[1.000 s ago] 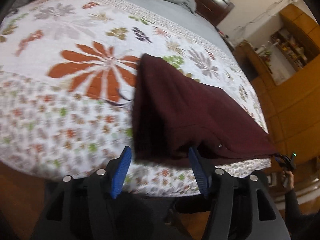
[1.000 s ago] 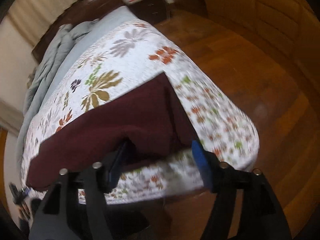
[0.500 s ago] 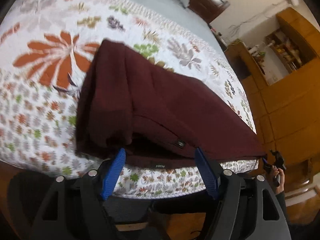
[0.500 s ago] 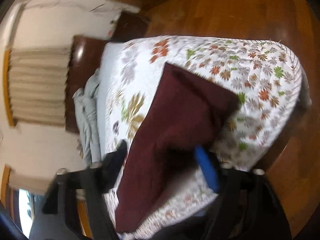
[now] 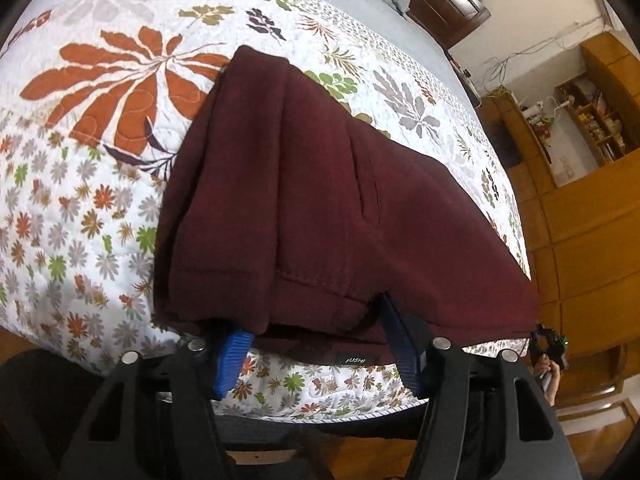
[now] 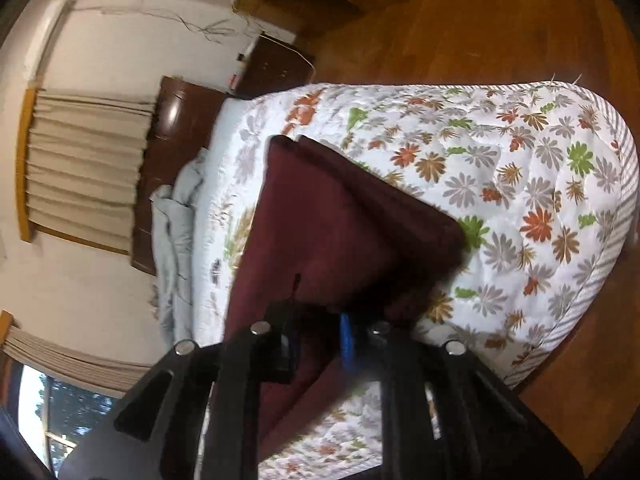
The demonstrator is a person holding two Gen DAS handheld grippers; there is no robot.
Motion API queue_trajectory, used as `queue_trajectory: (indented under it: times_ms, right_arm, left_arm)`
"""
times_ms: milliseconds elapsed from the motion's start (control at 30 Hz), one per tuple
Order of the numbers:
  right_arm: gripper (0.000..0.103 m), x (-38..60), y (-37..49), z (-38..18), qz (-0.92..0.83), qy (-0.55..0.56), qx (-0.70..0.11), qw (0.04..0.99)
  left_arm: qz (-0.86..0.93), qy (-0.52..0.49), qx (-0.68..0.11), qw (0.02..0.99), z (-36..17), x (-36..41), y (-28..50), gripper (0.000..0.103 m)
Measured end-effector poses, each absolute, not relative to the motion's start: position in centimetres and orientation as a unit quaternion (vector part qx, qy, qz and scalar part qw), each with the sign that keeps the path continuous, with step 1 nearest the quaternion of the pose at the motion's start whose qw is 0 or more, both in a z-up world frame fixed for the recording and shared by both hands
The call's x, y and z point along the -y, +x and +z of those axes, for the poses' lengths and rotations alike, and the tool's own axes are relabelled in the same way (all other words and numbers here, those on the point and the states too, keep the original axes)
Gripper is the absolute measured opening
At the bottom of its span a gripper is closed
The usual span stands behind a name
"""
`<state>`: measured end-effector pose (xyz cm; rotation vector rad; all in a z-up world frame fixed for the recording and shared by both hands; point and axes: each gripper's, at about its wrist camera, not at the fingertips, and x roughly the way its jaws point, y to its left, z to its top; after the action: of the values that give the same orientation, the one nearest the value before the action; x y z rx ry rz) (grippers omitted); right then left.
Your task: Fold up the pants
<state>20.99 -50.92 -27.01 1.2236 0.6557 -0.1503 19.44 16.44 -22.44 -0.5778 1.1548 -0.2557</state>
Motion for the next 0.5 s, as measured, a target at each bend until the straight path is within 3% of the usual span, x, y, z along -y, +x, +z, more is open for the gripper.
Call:
queue_trajectory:
  times_ms: [33, 67, 100, 133, 200, 267, 300, 400, 433, 467, 500]
  right_arm:
    - [0.045, 50.8, 21.0, -26.4, -0.067, 0.567, -0.297, 0.765]
    - [0.054, 50.7, 21.3, -25.9, -0.070, 0.565, -0.296, 0.767]
    - [0.055, 50.6, 21.7, -25.4, -0.074, 0.557, -0.303, 0.769]
    - [0.054, 50.4, 22.1, -25.1, -0.078, 0.554, -0.310, 0.769]
    - [0.016, 50.0, 22.8, -25.0, -0.099, 0.548, -0.329, 0.763]
    - [0.012, 50.0, 21.9, -25.2, -0.109, 0.548, -0.327, 0.762]
    - [0.012, 49.6, 21.8, -25.2, -0.121, 0.539, -0.334, 0.763]
    - [0.013, 49.3, 21.3, -26.7, -0.122, 0.552, -0.330, 0.756]
    - [0.021, 49.2, 21.3, -26.6, -0.117, 0.553, -0.322, 0.759]
    - [0.041, 49.1, 20.6, -26.4, -0.112, 0.556, -0.313, 0.762]
    - [0.053, 48.0, 20.3, -25.8, -0.100, 0.561, -0.297, 0.766]
  left_arm:
    - [-0.117, -0.268, -0.533, 0.794, -22.3, -16.4, 19.4, 0.062]
    - [-0.115, -0.269, -0.529, 0.796, -22.3, -16.5, 19.5, 0.063]
    - [-0.112, -0.272, -0.526, 0.798, -22.2, -16.5, 19.5, 0.063]
    - [-0.109, -0.274, -0.522, 0.800, -22.1, -16.6, 19.5, 0.063]
    - [-0.106, -0.276, -0.518, 0.802, -22.1, -16.6, 19.4, 0.062]
    - [-0.107, -0.275, -0.514, 0.805, -21.9, -16.9, 19.1, 0.061]
    - [-0.106, -0.275, -0.511, 0.808, -21.8, -16.9, 19.1, 0.054]
    - [-0.105, -0.298, -0.508, 0.801, -22.1, -18.0, 19.0, 0.047]
    - [-0.108, -0.309, -0.510, 0.796, -22.3, -18.3, 19.1, 0.047]
    - [-0.111, -0.311, -0.512, 0.793, -22.4, -18.3, 19.1, 0.047]
    - [-0.114, -0.308, -0.514, 0.792, -22.3, -18.3, 19.2, 0.047]
